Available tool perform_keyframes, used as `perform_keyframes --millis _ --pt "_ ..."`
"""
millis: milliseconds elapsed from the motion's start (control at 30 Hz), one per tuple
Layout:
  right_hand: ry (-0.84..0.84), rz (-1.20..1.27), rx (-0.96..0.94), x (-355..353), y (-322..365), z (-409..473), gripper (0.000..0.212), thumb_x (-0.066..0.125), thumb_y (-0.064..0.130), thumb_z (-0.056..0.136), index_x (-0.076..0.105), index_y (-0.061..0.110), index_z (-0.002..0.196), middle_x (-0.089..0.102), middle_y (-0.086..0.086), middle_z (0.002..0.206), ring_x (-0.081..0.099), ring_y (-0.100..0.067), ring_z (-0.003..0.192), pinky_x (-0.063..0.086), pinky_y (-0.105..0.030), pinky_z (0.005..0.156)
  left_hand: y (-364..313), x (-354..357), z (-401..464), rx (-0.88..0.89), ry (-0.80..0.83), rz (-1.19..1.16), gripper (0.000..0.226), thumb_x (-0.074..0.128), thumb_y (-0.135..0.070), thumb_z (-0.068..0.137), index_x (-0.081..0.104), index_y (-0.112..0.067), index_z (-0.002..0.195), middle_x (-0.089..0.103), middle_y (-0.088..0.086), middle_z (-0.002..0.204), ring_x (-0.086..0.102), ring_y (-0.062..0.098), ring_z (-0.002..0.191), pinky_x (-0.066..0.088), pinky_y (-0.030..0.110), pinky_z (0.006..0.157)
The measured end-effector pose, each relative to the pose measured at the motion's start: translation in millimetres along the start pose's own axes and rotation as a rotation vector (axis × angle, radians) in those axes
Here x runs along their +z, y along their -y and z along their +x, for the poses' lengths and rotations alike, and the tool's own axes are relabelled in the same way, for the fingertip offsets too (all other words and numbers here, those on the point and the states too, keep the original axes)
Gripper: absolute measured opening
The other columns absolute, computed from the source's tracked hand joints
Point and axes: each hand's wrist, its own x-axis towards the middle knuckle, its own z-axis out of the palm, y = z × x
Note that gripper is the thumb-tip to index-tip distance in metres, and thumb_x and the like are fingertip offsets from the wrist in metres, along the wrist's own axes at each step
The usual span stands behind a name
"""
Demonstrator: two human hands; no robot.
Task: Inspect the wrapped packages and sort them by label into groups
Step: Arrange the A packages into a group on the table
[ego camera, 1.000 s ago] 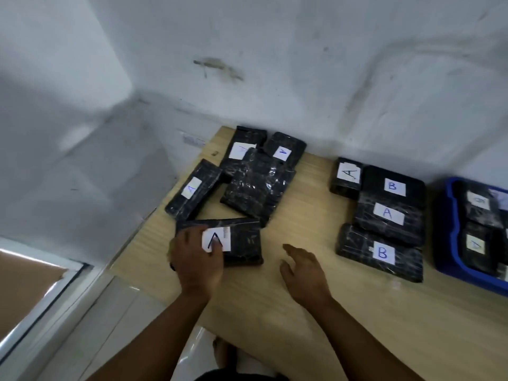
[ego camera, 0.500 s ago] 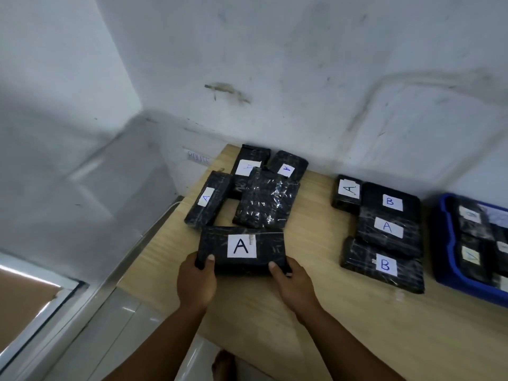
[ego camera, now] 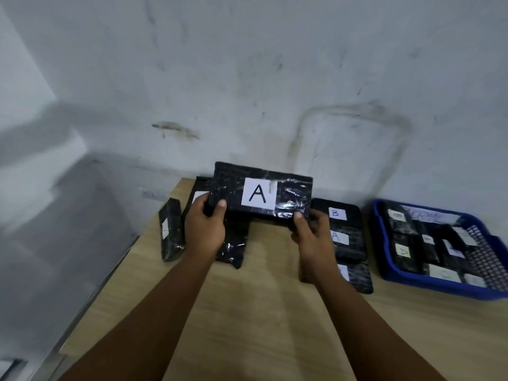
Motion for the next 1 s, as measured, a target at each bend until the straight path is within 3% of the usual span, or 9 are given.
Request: perform_keyframes --millis 67,267,367,467,700,800,867,933,1000 --pt "-0.017 0.04 -0.059 -10 19 10 0.025 0.067 0.031 0.101 0.055 0.026 0.123 0.073 -0.001 0.105 0.069 -0.018 0.097 0.059 -0.041 0.089 -16 11 8 0.031 0.018 -0.03 0.031 0.066 -0.033 0.098 0.063 -0.025 0.129 0.068 -0.007 0.117 0.063 0.014 0.106 0.049 0.033 0.09" --pt "-0.042 0.034 -0.109 -38 57 24 0.028 0.07 0.037 0.099 0.054 0.035 0.122 0.073 -0.017 0.109 0.069 -0.043 0.105 0.06 -0.058 0.09 -47 35 13 0.123 0.072 -0.101 0.033 0.074 -0.035 0.093 0.066 -0.024 0.122 0.07 -0.014 0.108 0.066 0.002 0.101 0.05 0.022 0.083" --pt "-0.074 0.053 -0.109 -46 71 26 0.046 0.07 0.043 0.098 0.05 0.032 0.137 0.074 -0.008 0.108 0.072 -0.026 0.092 0.062 -0.045 0.088 -55 44 16 0.142 0.103 -0.105 0.033 0.076 -0.03 0.092 0.067 -0.02 0.122 0.071 -0.015 0.105 0.068 0.0 0.098 0.051 0.017 0.077" --pt "-0.107 0.067 -0.14 -57 73 30 0.055 0.07 0.045 0.097 0.051 0.024 0.145 0.077 0.0 0.109 0.074 -0.012 0.099 0.062 -0.035 0.09 -63 52 15 0.141 0.14 -0.13 0.035 0.079 -0.03 0.089 0.066 -0.022 0.12 0.072 -0.015 0.105 0.068 -0.003 0.095 0.05 0.01 0.073" --pt "-0.061 0.027 -0.091 -75 73 36 0.093 0.075 0.071 0.073 0.047 0.031 0.152 0.071 -0.002 0.13 0.069 -0.017 0.12 0.054 -0.047 0.107 -73 61 28 0.013 0.241 -0.098 0.049 0.079 -0.048 0.084 0.053 -0.02 0.114 0.069 -0.001 0.107 0.068 0.017 0.1 0.052 0.029 0.082" --pt "-0.109 0.059 -0.008 -79 84 36 0.089 0.072 0.08 0.074 0.054 0.032 0.146 0.068 0.002 0.135 0.067 -0.019 0.121 0.056 -0.05 0.103 -70 63 33 0.015 0.346 -0.119 0.057 0.085 -0.042 0.081 0.053 -0.022 0.123 0.071 0.002 0.117 0.071 0.018 0.105 0.055 0.037 0.096" --pt "-0.115 0.069 -0.003 -83 91 35 0.069 0.068 0.077 0.081 0.065 0.03 0.132 0.072 0.004 0.128 0.068 -0.02 0.117 0.059 -0.048 0.098 -70 64 34 0.017 0.419 -0.138 0.074 0.088 -0.044 0.074 0.051 -0.025 0.135 0.071 0.002 0.122 0.071 0.016 0.107 0.054 0.038 0.1" --pt "-0.1 0.095 -0.008 -85 95 34 0.062 0.066 0.07 0.083 0.066 0.028 0.13 0.073 0.005 0.126 0.069 -0.02 0.116 0.059 -0.046 0.097 -74 65 37 0.017 0.464 -0.141 0.094 0.086 -0.063 0.064 0.048 -0.03 0.144 0.071 0.0 0.126 0.07 0.015 0.112 0.052 0.04 0.103" --pt "-0.084 0.094 -0.028 -86 97 33 0.06 0.066 0.066 0.085 0.066 0.028 0.132 0.074 0.006 0.124 0.07 -0.018 0.114 0.059 -0.043 0.096 -82 64 38 0.011 0.494 -0.116 0.095 0.072 -0.085 0.063 0.053 -0.035 0.142 0.069 -0.005 0.131 0.066 0.013 0.119 0.049 0.044 0.108"
